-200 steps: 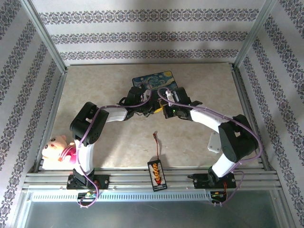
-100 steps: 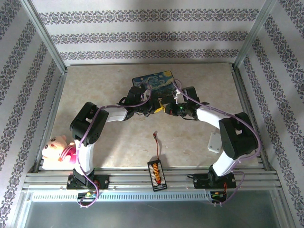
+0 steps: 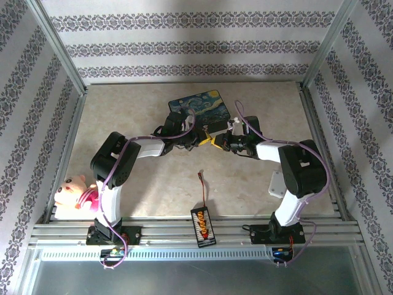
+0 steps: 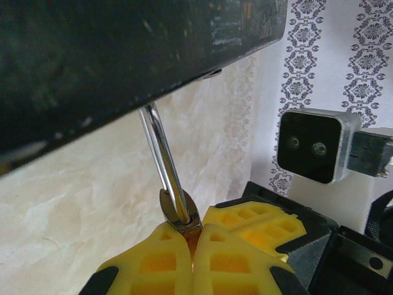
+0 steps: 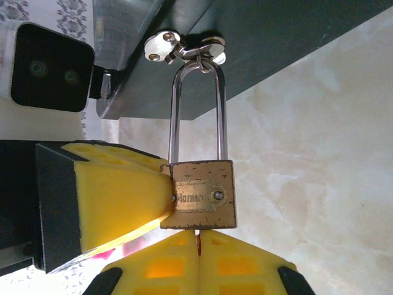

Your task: Unlock the padlock with the key

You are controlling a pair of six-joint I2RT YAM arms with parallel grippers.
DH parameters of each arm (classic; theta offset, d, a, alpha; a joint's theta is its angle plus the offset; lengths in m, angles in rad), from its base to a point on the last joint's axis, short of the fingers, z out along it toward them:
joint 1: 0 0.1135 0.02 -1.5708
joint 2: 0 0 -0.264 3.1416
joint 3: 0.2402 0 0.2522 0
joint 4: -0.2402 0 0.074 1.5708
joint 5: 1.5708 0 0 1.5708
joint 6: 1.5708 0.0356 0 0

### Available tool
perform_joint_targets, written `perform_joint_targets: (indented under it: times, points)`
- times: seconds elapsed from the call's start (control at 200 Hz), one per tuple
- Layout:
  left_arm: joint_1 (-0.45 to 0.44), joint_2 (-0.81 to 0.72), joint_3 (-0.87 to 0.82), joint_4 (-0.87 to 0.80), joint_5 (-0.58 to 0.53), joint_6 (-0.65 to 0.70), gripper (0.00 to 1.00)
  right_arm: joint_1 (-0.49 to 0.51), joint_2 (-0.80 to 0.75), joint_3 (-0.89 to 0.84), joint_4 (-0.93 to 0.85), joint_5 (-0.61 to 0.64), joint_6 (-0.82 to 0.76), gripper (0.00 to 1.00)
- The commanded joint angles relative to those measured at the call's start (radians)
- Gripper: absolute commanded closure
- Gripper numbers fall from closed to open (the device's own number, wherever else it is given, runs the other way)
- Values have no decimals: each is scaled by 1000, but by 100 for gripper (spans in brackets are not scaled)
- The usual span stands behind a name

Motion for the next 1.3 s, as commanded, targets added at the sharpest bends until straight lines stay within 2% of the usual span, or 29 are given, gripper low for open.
perform_joint_targets:
  times: [0.0, 0.15, 0.245, 0.44, 0.75, 0.825, 0.889, 1.064, 1.254, 1.294]
  points:
    - [-12, 61, -81, -249, 123, -124, 100, -31, 32, -3, 198, 53, 98, 100]
    - [-11, 61, -79, -251, 123, -123, 100, -36, 45, -16, 267, 32, 166, 100]
    - [-11, 60, -77, -249, 122, -122, 100, -46, 80, -35, 367, 12, 278, 100]
    - [-11, 60, -77, -249, 123, -122, 100, -69, 212, -89, 725, -6, 558, 100]
    - [-11, 67, -69, -259, 128, -122, 100, -61, 290, -88, 822, 26, 619, 100]
    - [-12, 69, -71, -264, 132, -122, 95, -60, 293, -82, 817, 37, 622, 100]
    - [-14, 70, -70, -267, 135, -120, 87, -55, 297, -77, 811, 47, 618, 100]
    - [-20, 79, -63, -266, 147, -120, 85, -44, 317, -66, 811, 68, 626, 100]
    - [-20, 59, -67, -282, 130, -110, 66, -38, 327, -57, 809, 92, 634, 100]
    - [-20, 50, -67, -289, 127, -103, 64, -39, 328, -54, 808, 93, 631, 100]
